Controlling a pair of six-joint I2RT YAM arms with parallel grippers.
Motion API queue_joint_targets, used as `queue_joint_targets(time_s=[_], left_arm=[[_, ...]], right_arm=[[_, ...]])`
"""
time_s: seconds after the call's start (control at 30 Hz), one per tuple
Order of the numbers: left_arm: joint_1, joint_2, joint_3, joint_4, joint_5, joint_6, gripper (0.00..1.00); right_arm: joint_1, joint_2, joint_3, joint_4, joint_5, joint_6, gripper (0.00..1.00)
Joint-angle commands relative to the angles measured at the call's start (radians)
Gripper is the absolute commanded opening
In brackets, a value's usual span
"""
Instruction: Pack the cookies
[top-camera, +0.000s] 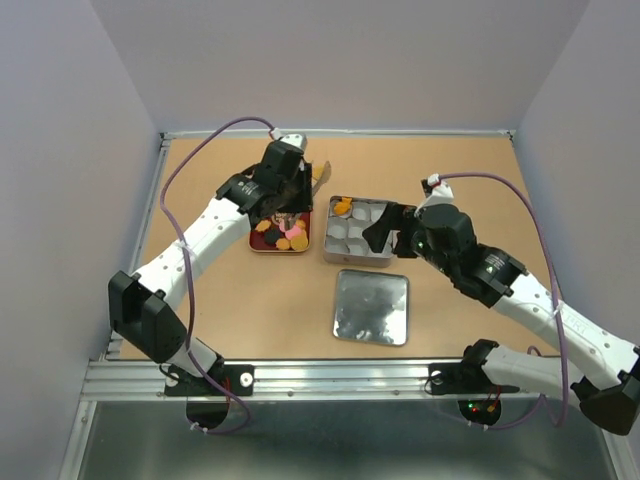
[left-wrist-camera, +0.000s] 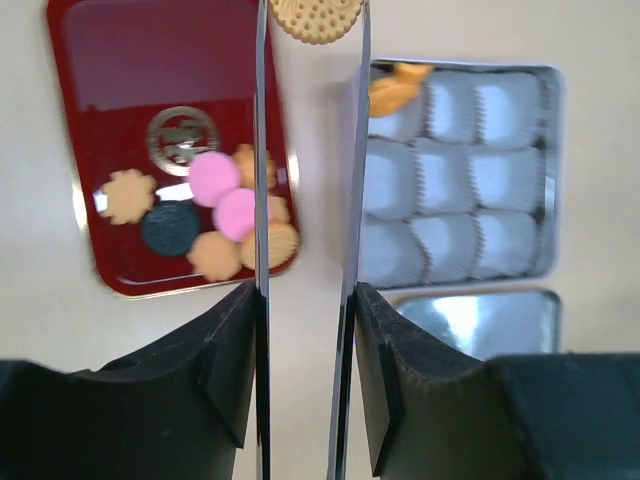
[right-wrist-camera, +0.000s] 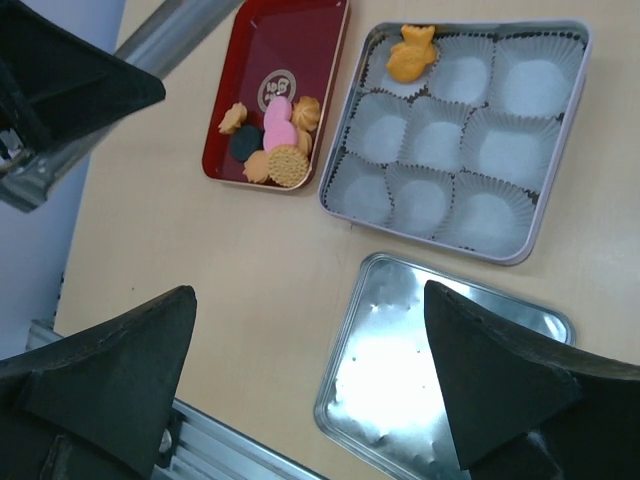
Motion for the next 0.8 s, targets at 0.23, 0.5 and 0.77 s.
queue_joint_targets(time_s=[0.23,0.5,0.77], left_arm=[[-0.214,0.085,0.086,0.061,0.046,-0.066,0.49],[-0.241,0.154,0.07,0.133,0.083,-0.069,0.49],[-0.243,0.202,0.078,0.128,0.072,-0.062,0.5]], right_arm=[[-0.006,-0.161,0.136,-0.098,0.244,-0.08,1.0],[-0.006,-0.236,0.06,-0.126,0.25,-0.035,1.0],[-0.006,-0.239,0.036,-0.13,0.232,-0.025,1.0]])
